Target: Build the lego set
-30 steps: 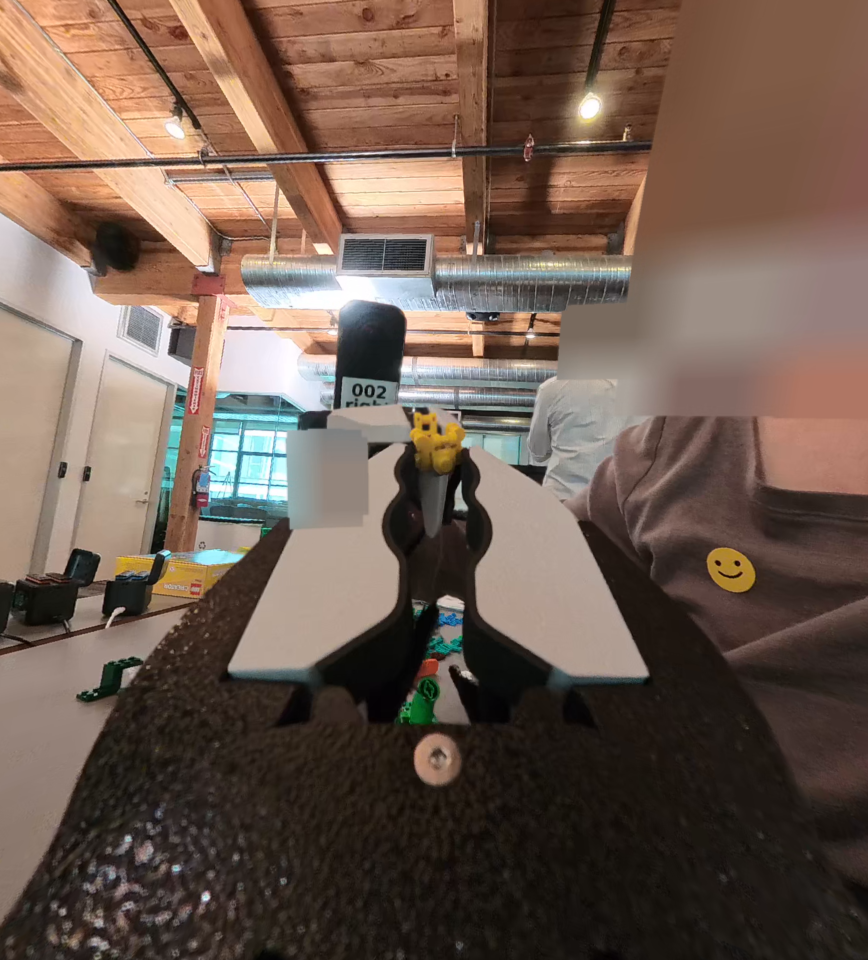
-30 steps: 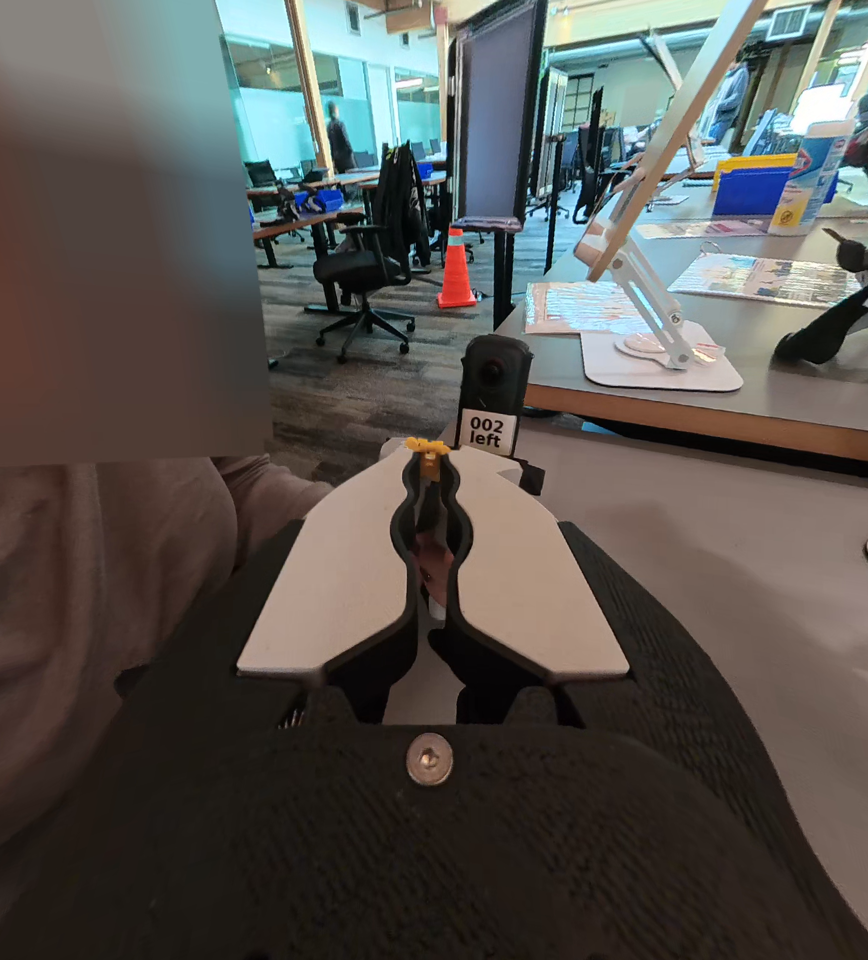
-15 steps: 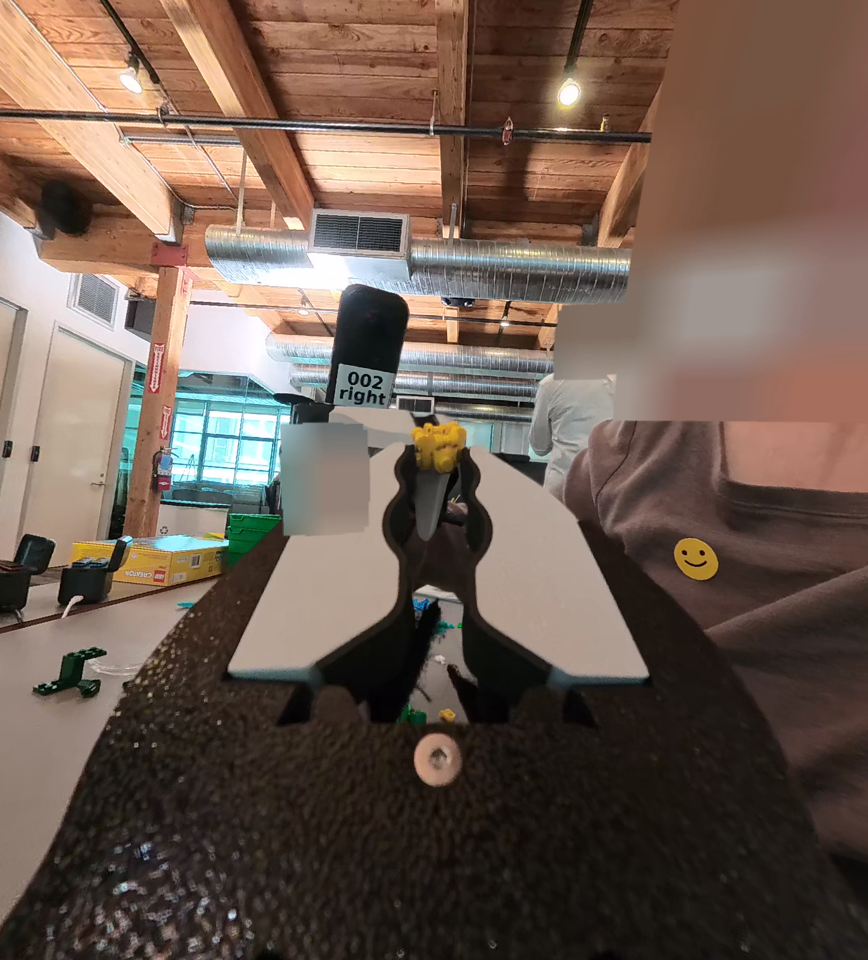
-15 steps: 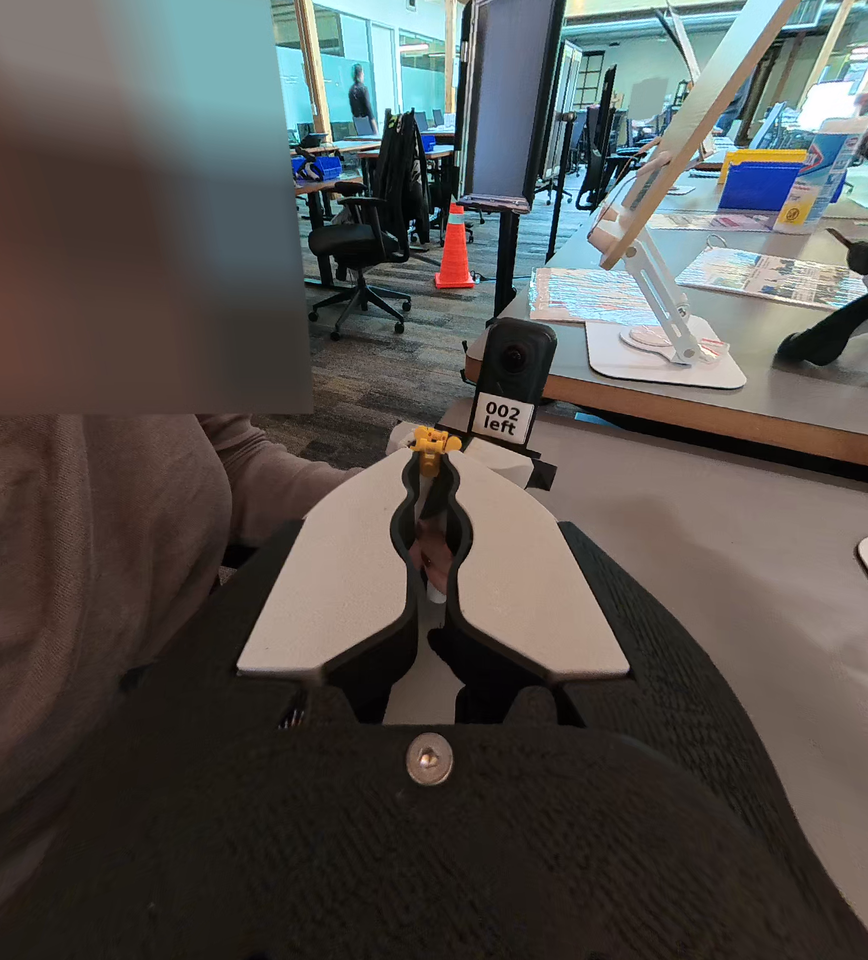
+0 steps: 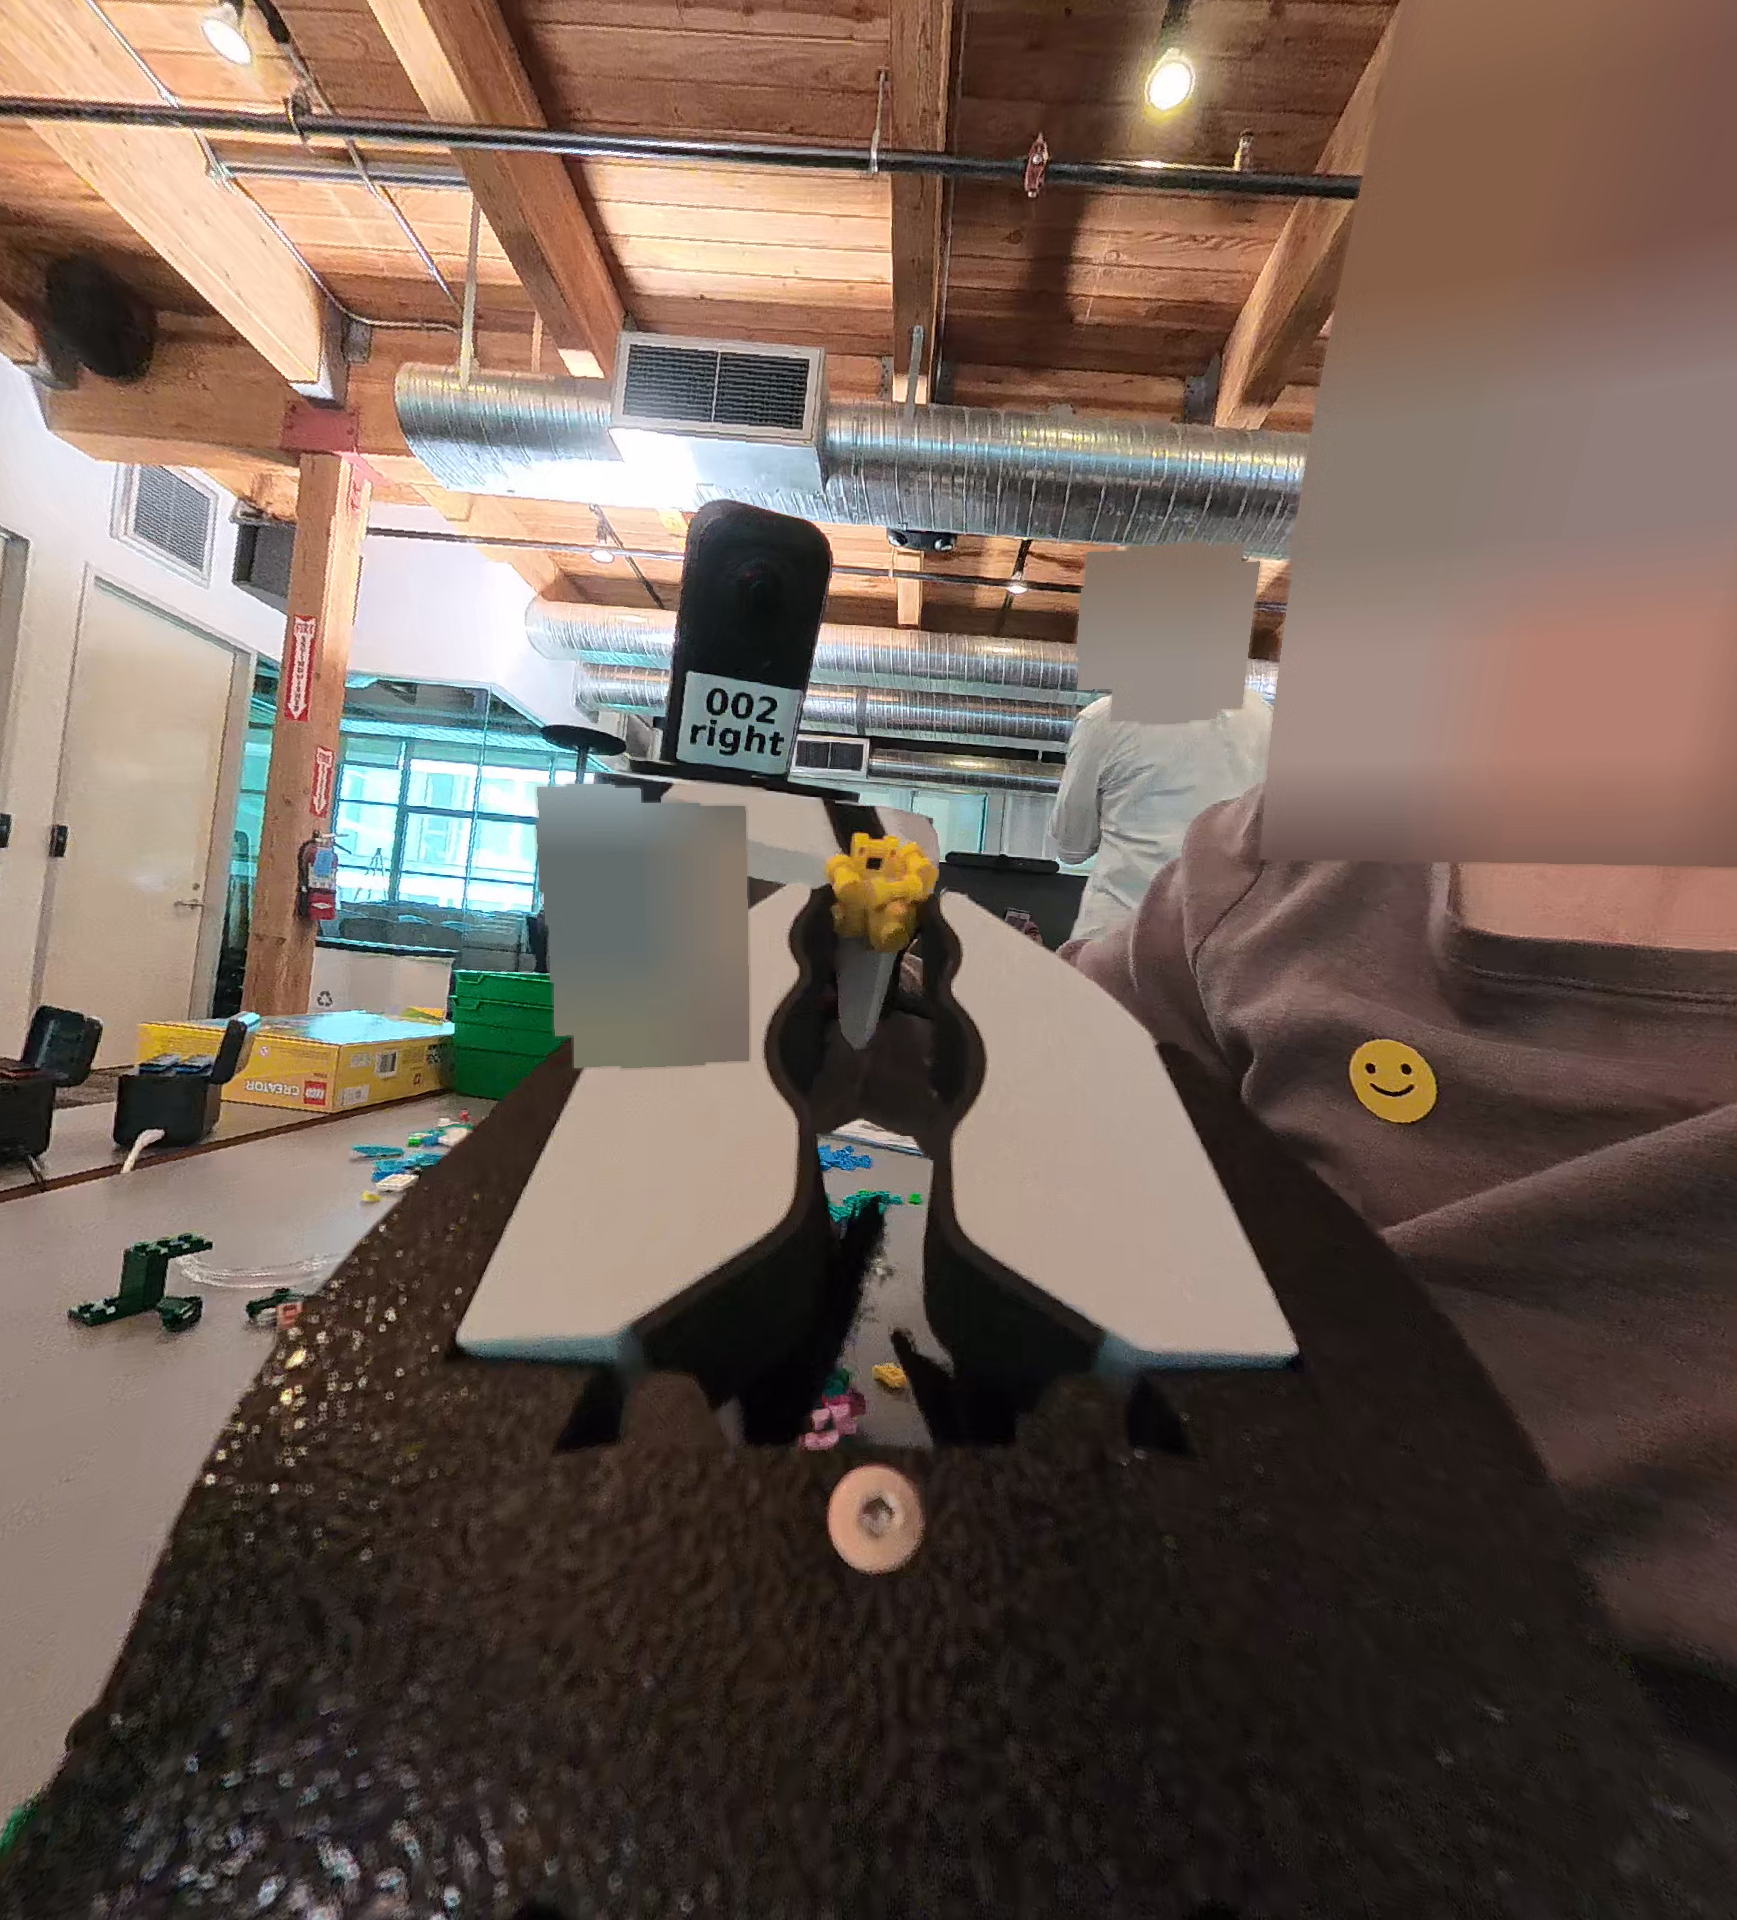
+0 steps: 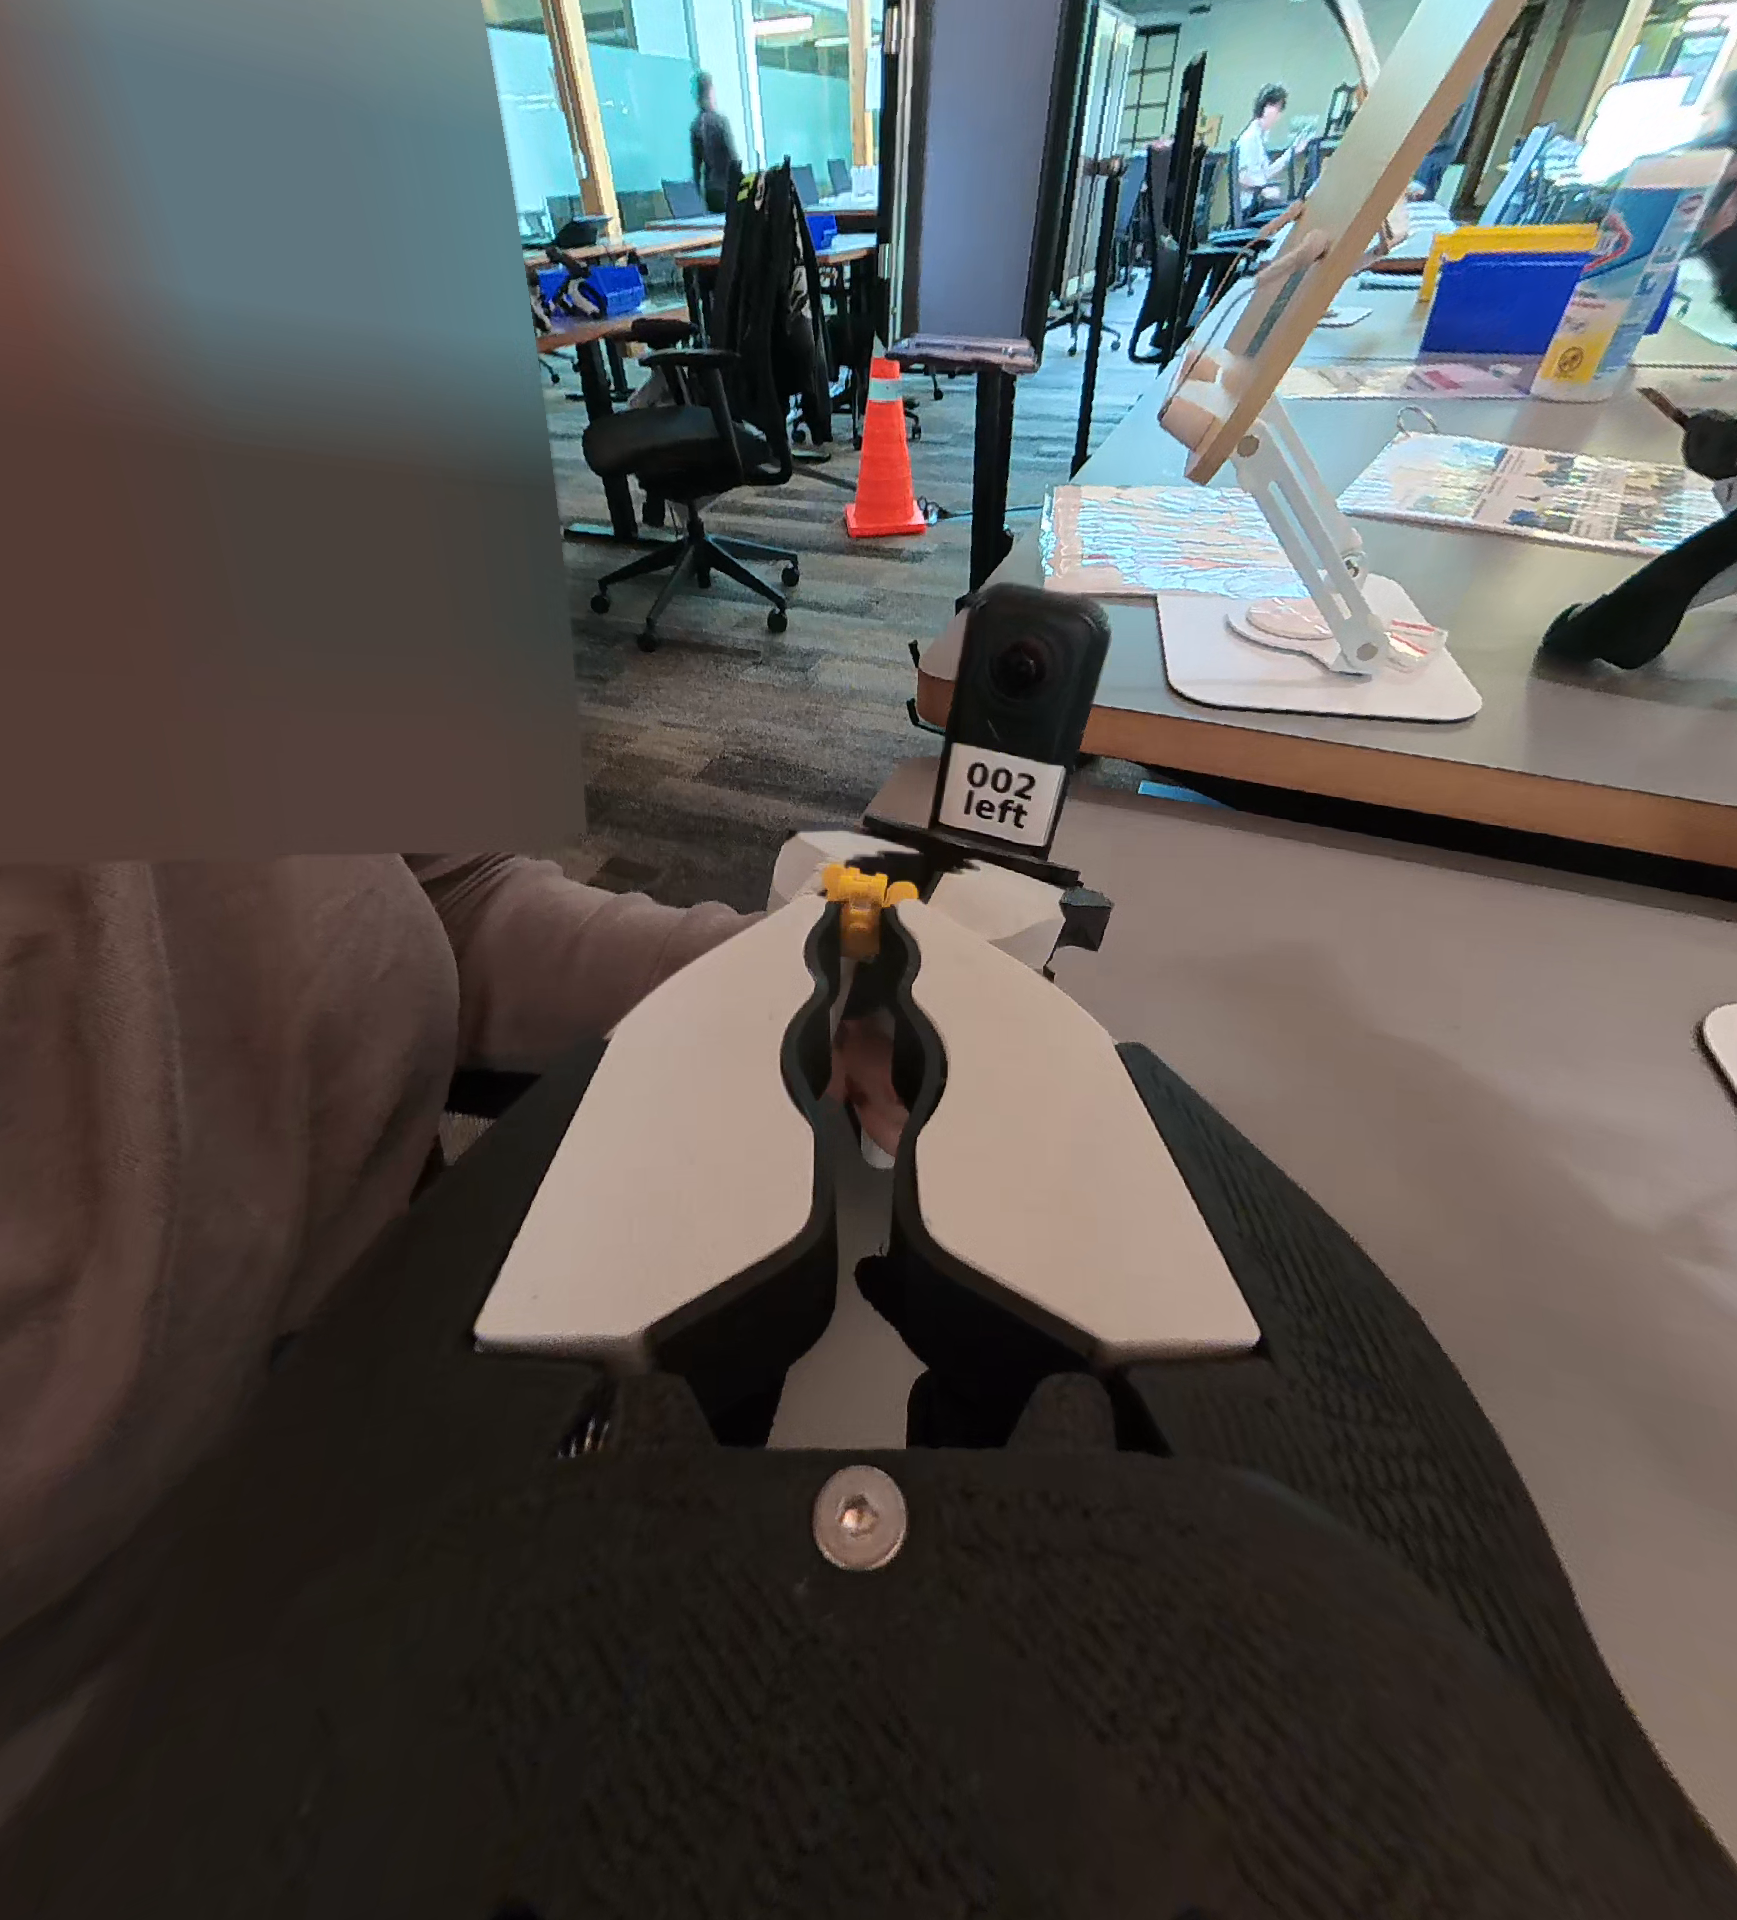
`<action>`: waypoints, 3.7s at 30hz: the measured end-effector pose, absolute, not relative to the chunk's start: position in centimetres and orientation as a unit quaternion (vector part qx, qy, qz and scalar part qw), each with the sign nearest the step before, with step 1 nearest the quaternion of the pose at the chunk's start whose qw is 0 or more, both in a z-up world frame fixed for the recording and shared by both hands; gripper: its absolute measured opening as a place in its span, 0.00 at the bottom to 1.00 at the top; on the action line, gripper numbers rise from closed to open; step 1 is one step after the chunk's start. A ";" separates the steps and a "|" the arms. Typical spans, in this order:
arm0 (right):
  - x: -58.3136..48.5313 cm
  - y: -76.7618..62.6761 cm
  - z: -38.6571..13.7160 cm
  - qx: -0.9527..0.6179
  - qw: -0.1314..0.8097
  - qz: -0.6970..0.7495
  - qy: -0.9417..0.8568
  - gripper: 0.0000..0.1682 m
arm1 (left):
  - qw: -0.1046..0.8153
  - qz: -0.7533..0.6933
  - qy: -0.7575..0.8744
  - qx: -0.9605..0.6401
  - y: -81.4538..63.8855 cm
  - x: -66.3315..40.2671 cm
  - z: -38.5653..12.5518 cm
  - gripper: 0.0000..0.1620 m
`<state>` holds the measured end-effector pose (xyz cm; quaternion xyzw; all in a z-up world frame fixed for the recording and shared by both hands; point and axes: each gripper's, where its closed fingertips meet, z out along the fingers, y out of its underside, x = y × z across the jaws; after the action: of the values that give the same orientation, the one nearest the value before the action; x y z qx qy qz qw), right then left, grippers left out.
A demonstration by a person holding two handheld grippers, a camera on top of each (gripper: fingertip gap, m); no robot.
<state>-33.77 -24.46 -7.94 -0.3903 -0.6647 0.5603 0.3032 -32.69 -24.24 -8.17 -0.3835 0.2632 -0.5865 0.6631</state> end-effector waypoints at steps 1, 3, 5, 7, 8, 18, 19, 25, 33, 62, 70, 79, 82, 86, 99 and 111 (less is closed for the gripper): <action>-33.7 -24.5 -8.0 -0.389 0.300 0.554 -0.672 0.03 | 0.658 -0.589 0.268 -0.385 -24.3 -32.7 -8.3 0.10; -33.5 -24.8 -8.0 -0.381 0.288 0.545 -0.689 0.03 | 0.652 -0.595 0.274 -0.381 -24.6 -32.5 -8.2 0.10; -33.5 -24.9 -8.0 -0.378 0.279 0.535 -0.702 0.03 | 0.647 -0.599 0.278 -0.381 -24.7 -32.3 -8.2 0.10; -33.9 -25.2 -8.5 -0.378 0.274 0.516 -0.718 0.03 | 0.631 -0.552 0.302 -0.453 -23.0 -30.2 -10.1 0.10; -33.8 -25.9 -11.0 -0.374 0.243 0.459 -0.769 0.04 | 0.600 -0.520 0.350 -0.497 -22.7 -28.2 -12.2 0.10; -33.7 -22.4 -12.0 -0.415 0.275 0.424 -0.757 0.01 | 0.606 -0.505 0.282 -0.547 -20.3 -29.0 -13.1 0.10; -33.6 -22.1 -12.0 -0.417 0.278 0.430 -0.751 0.01 | 0.611 -0.496 0.280 -0.550 -20.2 -29.2 -13.2 0.10; -32.6 -20.6 -10.3 -0.440 0.289 0.495 -0.691 0.01 | 0.641 -0.472 0.276 -0.538 -20.1 -30.2 -12.5 0.10; -31.0 -20.4 -10.9 -0.466 0.252 0.528 -0.664 0.02 | 0.634 -0.456 0.296 -0.551 -20.2 -29.8 -13.4 0.10; -34.1 -21.5 -14.3 -0.483 0.250 0.369 -0.754 0.02 | 0.682 -0.576 0.259 -0.369 -25.5 -36.5 -7.5 0.10; -29.7 -22.3 -23.2 -0.536 -0.119 0.229 -0.804 0.02 | 0.674 -0.594 0.281 -0.337 -27.0 -36.8 -7.1 0.10; -29.8 -20.3 -26.0 -0.578 -0.151 0.158 -0.786 0.15 | 0.667 -0.602 0.277 -0.340 -26.8 -36.9 -7.1 0.10; -30.5 -18.8 -24.6 -0.564 -0.036 0.120 -0.816 0.32 | 0.664 -0.611 0.258 -0.345 -26.4 -37.4 -7.0 0.10; -35.3 -19.8 -16.7 -0.448 0.276 0.184 -0.830 0.35 | 0.646 -0.639 0.222 -0.354 -25.6 -37.9 -6.9 0.10; -37.3 -26.1 -8.8 -0.197 0.515 0.142 -0.822 0.15 | 0.524 -0.747 0.214 -0.349 -25.8 -36.4 -7.6 0.10; -37.2 -26.0 -8.8 -0.213 0.494 0.173 -0.825 0.06 | 0.502 -0.757 0.218 -0.358 -25.7 -35.7 -8.0 0.10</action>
<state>-37.24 -26.00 -8.78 -0.2127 -0.8251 0.1728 0.4940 -35.73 -25.70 -8.03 -0.3578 0.2179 -0.7565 0.5022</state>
